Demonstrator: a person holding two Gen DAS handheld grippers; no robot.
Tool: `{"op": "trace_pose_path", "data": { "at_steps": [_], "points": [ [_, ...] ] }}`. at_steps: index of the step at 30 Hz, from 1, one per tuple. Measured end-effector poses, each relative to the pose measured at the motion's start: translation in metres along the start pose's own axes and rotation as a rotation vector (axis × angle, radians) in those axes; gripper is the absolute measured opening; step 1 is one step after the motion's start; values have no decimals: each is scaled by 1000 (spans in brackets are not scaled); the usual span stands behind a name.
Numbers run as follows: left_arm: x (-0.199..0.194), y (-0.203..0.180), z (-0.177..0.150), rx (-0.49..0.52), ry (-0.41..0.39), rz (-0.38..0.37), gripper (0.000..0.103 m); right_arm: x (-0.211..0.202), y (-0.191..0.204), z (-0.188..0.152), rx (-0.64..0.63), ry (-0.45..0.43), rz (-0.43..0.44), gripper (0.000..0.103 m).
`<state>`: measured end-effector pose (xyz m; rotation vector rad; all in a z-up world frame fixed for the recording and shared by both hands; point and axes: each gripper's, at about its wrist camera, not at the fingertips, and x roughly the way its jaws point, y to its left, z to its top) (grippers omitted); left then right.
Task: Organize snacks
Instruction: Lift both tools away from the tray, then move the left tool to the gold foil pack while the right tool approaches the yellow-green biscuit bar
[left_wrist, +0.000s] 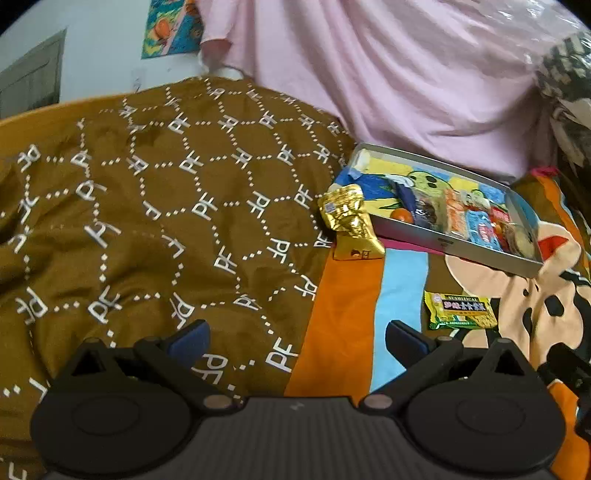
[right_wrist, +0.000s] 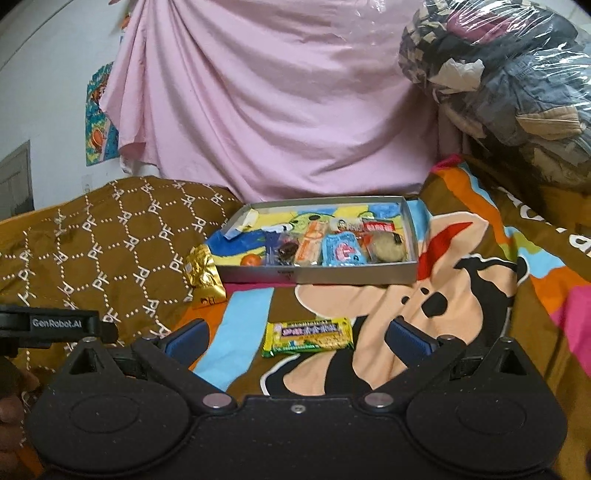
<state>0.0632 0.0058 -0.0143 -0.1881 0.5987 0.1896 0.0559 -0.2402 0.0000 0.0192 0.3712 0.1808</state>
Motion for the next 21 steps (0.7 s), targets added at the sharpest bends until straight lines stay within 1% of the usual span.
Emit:
{"op": "trace_pose_path", "data": {
  "at_steps": [4, 9, 12, 18, 21],
  "points": [
    [-7, -3, -1, 31, -23, -20, 103, -3, 4, -5, -21, 20, -34, 102],
    [-12, -2, -2, 40, -31, -44, 103, -9, 7, -10, -44, 29, -63, 102],
    [-12, 0, -2, 39, -24, -40, 103, -12, 9, -12, -55, 34, -62, 102],
    [-6, 6, -2, 6, -5, -27, 103, -14, 14, -13, -79, 36, -64, 102],
    [-3, 7, -3, 9, 0, -19, 103, -12, 13, -13, -73, 40, -58, 102]
  ]
}}
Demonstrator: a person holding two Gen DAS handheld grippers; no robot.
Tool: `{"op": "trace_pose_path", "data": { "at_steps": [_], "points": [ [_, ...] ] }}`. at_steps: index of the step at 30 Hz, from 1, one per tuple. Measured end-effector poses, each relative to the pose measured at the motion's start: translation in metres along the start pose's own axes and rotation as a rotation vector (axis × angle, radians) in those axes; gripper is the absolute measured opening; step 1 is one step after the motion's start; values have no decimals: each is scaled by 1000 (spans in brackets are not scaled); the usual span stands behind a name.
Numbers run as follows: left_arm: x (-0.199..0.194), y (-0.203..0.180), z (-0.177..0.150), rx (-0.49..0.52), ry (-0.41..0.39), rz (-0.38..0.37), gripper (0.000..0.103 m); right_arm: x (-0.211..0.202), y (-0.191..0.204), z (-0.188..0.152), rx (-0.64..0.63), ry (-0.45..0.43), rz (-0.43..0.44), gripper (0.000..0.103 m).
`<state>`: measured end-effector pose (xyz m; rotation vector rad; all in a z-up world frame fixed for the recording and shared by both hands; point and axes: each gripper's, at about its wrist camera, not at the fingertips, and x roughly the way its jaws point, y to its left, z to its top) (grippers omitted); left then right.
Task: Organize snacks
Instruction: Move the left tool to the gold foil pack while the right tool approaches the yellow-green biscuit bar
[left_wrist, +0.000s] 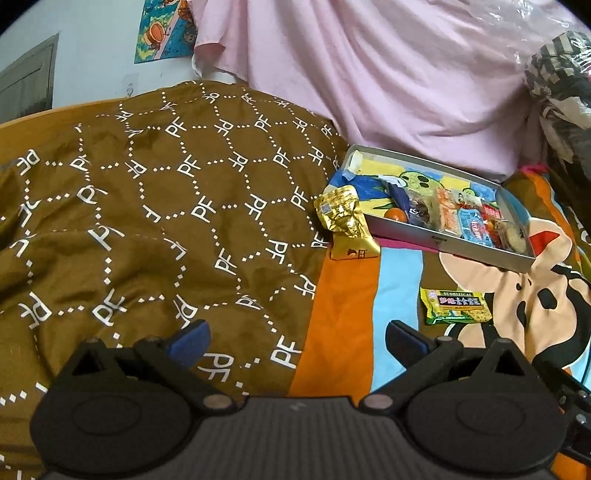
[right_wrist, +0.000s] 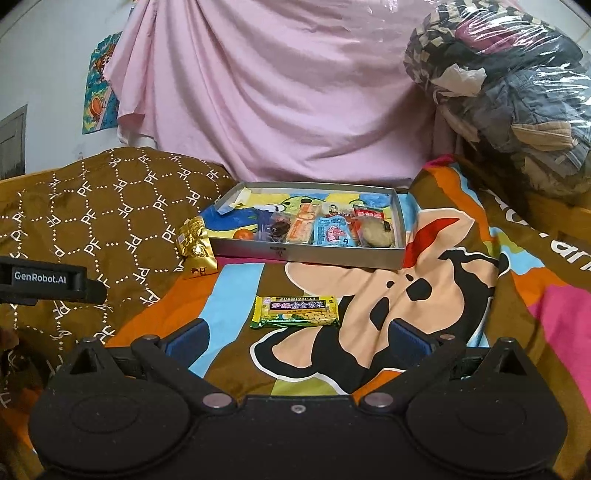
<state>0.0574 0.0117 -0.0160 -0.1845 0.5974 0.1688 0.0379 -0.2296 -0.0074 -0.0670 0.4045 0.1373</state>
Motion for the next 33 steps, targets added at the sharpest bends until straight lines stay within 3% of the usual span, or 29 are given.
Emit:
{"op": "trace_pose_path", "data": {
  "at_steps": [8, 19, 33],
  "points": [
    [12, 5, -3, -12, 32, 29, 103, 13, 4, 2, -6, 53, 34, 102],
    [26, 5, 2, -8, 54, 65, 103, 34, 16, 16, -117, 68, 188, 102],
    [68, -9, 25, 45, 101, 45, 103, 61, 22, 19, -229, 67, 283, 102]
  ]
}}
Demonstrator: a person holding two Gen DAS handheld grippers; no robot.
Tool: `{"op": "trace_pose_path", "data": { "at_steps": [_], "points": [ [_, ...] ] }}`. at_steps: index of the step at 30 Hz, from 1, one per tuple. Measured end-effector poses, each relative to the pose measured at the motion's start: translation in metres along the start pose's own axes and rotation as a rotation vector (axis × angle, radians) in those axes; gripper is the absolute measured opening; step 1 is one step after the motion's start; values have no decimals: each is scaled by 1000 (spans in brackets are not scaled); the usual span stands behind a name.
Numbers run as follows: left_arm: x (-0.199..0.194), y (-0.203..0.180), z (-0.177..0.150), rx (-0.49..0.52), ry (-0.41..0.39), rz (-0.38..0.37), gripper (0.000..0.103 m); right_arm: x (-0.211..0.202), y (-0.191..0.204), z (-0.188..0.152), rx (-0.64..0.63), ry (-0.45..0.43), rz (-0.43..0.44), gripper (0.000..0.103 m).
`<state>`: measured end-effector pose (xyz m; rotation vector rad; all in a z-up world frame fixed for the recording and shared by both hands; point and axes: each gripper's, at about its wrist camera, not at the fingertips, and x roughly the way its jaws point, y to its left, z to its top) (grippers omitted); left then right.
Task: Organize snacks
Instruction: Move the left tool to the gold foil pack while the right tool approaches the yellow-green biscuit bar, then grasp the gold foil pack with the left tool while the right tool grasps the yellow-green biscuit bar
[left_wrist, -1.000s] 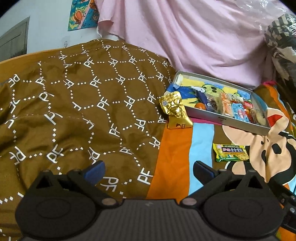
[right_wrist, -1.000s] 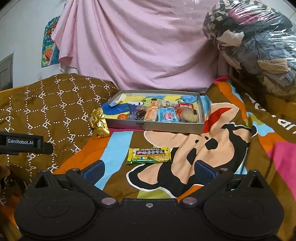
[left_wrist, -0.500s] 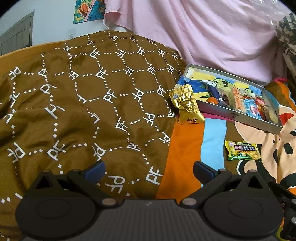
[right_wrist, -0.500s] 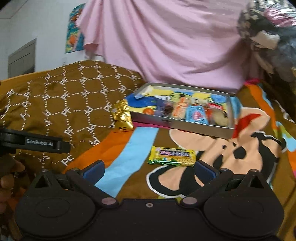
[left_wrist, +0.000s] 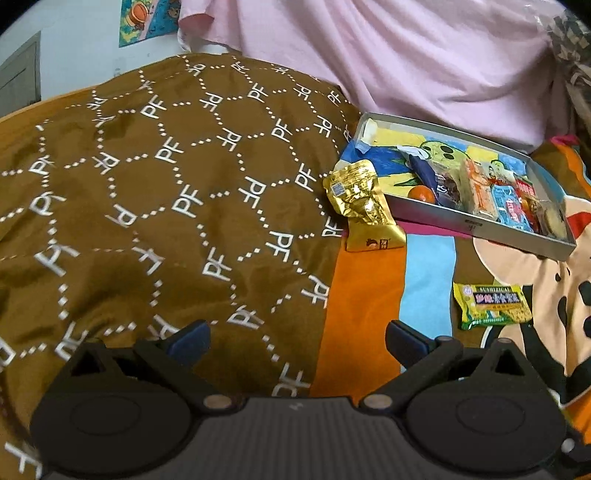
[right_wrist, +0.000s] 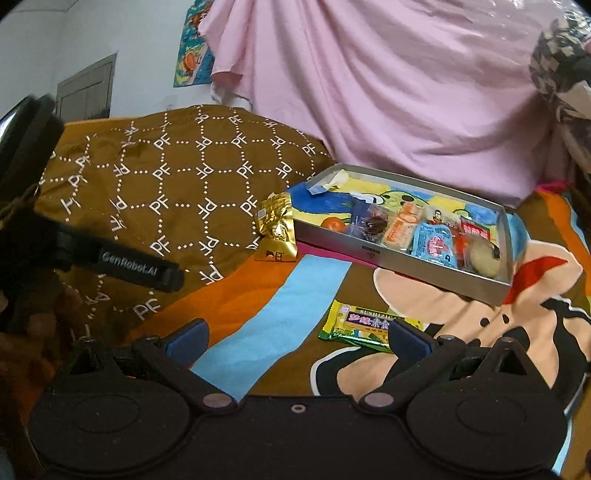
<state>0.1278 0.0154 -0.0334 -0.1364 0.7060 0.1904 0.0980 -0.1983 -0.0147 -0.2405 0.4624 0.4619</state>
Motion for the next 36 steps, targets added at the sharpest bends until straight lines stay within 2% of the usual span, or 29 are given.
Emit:
{"op": "trace_pose_path", "data": {
  "at_steps": [6, 13, 17, 23, 28, 36],
  "points": [
    [23, -5, 14, 0, 16, -26, 103, 24, -10, -3, -16, 21, -31, 102],
    [58, -14, 35, 7, 27, -55, 103, 51, -35, -8, 50, 77, -89, 102],
    [83, -23, 50, 22, 27, -69, 103, 67, -50, -7, 97, 102, -89, 102],
    [111, -36, 71, 38, 3, -88, 103, 98, -77, 5, 127, 125, 10, 102],
    [127, -41, 85, 27, -20, -103, 103, 129, -94, 14, 70, 148, 63, 102],
    [155, -41, 95, 7, 13, -125, 103, 173, -118, 14, 42, 249, 203, 102]
  ]
}}
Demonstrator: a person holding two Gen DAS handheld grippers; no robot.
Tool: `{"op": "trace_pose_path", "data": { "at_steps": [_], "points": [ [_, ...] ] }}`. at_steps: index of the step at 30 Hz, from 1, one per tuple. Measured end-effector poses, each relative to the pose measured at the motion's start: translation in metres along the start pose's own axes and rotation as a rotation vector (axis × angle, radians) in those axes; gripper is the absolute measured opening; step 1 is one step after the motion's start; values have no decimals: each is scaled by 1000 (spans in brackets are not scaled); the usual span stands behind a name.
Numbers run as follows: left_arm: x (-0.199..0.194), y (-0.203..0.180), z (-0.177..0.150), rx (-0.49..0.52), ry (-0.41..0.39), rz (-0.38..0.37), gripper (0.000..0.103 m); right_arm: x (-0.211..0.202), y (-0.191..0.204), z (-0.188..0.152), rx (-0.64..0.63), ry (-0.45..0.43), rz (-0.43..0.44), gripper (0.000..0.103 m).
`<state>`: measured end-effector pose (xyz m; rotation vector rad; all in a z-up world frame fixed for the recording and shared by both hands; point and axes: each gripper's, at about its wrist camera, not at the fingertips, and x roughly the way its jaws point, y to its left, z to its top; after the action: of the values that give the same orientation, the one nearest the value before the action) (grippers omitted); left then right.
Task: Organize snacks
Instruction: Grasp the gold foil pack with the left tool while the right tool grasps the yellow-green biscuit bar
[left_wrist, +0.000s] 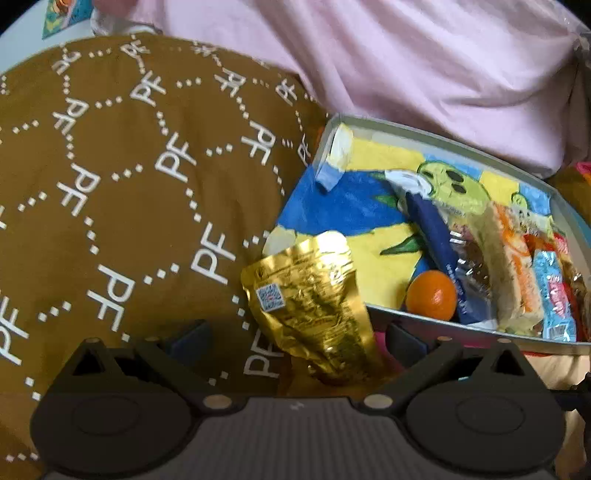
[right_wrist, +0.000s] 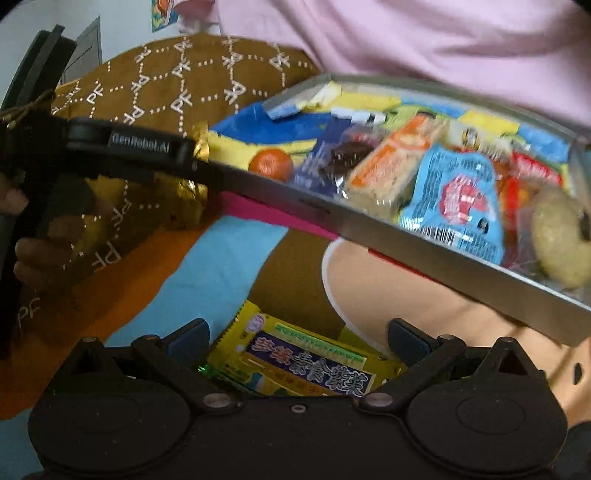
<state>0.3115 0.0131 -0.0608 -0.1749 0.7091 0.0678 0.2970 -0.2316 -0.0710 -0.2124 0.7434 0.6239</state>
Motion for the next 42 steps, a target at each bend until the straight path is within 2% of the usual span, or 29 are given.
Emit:
{"op": "trace_pose_path", "data": {
  "at_steps": [3, 5, 7, 10, 13, 19, 26, 30, 37, 42],
  "points": [
    [5, 4, -2, -2, 13, -34, 100, 2, -7, -4, 21, 12, 41, 102],
    [6, 4, -2, -6, 24, -47, 91, 2, -8, -6, 13, 39, 78, 102],
    [5, 5, -2, -11, 50, -74, 75, 1, -6, -8, -12, 67, 111, 102],
    [3, 3, -2, -12, 82, -103, 63, -1, 2, -12, -52, 100, 137, 102],
    [-4, 0, -5, -11, 95, -121, 54, -5, 15, -16, -75, 127, 154, 102],
    [-24, -10, -22, 50, 134, -122, 54, -20, 41, -27, -71, 151, 184, 102],
    [-45, -9, -47, 107, 176, -128, 54, -39, 71, -41, -64, 151, 170, 101],
    [-49, -6, -49, 121, 175, -129, 62, -47, 81, -46, -56, 114, 94, 101],
    [-41, -2, -49, 133, 165, -143, 64, -30, 61, -45, 72, 41, 4, 101],
    [-44, -7, -58, 199, 150, -132, 62, -23, 61, -45, 76, 9, -28, 95]
  ]
}}
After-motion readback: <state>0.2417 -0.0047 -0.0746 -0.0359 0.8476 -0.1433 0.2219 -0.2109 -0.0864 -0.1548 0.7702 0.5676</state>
